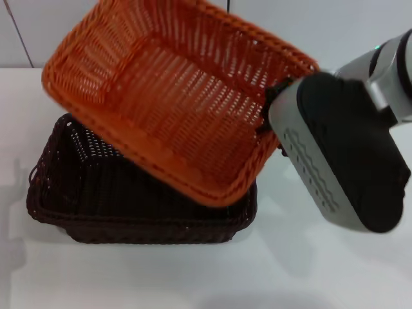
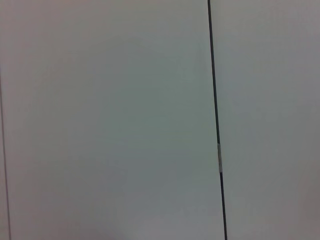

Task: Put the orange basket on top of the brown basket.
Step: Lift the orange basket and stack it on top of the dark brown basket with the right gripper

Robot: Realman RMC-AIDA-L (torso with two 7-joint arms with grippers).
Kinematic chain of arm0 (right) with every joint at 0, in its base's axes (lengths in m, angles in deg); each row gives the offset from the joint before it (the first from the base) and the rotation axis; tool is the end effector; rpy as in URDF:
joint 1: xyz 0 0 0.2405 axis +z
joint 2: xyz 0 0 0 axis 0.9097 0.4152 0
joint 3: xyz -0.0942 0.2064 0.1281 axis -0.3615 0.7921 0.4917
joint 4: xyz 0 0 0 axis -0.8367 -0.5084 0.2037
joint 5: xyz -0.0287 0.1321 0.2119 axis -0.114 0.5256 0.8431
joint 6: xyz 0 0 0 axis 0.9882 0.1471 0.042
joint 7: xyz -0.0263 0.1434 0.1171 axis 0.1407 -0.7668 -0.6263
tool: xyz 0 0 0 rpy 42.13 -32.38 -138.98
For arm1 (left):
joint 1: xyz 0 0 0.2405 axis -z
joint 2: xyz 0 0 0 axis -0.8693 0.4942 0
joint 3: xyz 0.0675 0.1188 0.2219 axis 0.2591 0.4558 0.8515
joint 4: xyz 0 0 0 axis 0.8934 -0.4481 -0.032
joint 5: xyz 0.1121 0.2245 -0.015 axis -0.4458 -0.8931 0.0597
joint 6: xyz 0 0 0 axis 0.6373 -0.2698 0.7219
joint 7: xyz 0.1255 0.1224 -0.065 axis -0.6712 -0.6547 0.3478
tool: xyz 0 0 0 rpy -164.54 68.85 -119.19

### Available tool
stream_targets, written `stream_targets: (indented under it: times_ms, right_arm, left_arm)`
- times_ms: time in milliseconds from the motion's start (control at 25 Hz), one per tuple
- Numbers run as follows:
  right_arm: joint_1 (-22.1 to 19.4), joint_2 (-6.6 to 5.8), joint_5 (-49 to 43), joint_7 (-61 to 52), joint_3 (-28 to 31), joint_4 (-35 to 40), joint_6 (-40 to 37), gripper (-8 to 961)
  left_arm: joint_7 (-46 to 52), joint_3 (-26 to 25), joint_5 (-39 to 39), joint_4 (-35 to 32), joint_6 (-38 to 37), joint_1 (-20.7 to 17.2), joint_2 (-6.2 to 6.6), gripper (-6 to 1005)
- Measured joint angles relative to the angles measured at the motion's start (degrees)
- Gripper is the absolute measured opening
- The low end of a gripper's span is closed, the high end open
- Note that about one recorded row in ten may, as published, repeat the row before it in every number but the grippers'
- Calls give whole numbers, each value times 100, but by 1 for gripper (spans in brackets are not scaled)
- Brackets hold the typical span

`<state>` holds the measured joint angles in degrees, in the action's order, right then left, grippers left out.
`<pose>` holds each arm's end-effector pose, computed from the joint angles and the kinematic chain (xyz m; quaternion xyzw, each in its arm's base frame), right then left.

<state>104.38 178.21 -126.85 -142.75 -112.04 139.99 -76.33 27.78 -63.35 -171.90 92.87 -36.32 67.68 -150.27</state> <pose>0.0200 0.3546 -0.0234 -0.8662 -0.3998 -0.2571 0.1537 -0.3989 0.3415 -0.0099 -0.5780 -0.2693 -0.2082 0.7417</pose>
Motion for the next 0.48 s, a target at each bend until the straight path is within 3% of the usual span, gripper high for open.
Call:
stream_targets:
  times_ms: [480]
  right_arm:
    - [-64,-137,-79,822,-701,-750,1085,152]
  left_arm:
    - [0,119,0,19,-3,84,0,765]
